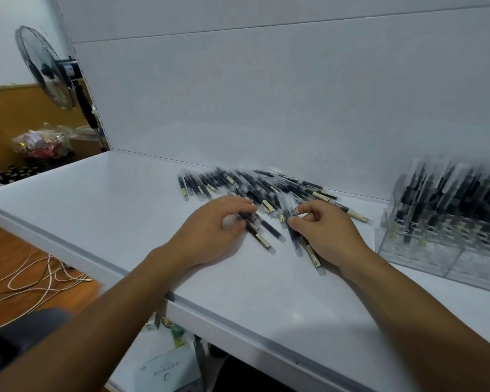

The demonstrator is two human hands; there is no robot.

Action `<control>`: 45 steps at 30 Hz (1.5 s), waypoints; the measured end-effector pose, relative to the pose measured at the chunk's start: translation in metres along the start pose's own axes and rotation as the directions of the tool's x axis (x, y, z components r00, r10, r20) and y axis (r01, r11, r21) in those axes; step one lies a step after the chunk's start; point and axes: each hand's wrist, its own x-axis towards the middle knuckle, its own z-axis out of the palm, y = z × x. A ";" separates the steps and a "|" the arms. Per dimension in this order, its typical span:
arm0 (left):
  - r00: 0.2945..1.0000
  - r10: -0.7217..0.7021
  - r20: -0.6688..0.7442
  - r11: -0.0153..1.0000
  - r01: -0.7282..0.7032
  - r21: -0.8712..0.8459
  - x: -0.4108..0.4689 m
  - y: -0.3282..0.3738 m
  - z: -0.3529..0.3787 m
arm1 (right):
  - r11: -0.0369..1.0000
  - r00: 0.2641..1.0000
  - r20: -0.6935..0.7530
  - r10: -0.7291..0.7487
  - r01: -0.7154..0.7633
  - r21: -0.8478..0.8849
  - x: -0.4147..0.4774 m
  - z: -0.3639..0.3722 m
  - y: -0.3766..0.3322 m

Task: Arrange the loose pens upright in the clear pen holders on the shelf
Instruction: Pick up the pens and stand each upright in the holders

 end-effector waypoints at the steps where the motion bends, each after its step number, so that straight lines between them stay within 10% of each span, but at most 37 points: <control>1: 1.000 0.021 0.014 0.996 -0.022 0.084 0.004 -0.007 -0.003 | 1.000 1.000 0.002 0.004 -0.004 0.011 0.000 0.000 0.000; 11: 0.875 0.180 0.449 0.801 -0.395 0.450 0.056 -0.018 -0.036 | 0.998 1.000 0.000 0.011 -0.011 0.062 0.001 0.000 0.001; 19: 0.813 0.180 0.554 0.792 -0.454 0.408 0.076 -0.004 -0.031 | 0.991 1.000 -0.002 0.020 -0.019 0.131 0.004 -0.001 0.003; 27: 0.836 0.059 0.545 0.879 -0.302 0.369 0.087 -0.001 -0.030 | 0.982 1.000 -0.011 0.003 -0.001 0.187 0.004 -0.003 0.002; 45: 0.828 0.339 0.446 0.812 -0.497 0.305 0.069 0.013 -0.033 | 0.988 0.979 -0.174 -0.101 0.119 0.099 -0.025 -0.027 -0.031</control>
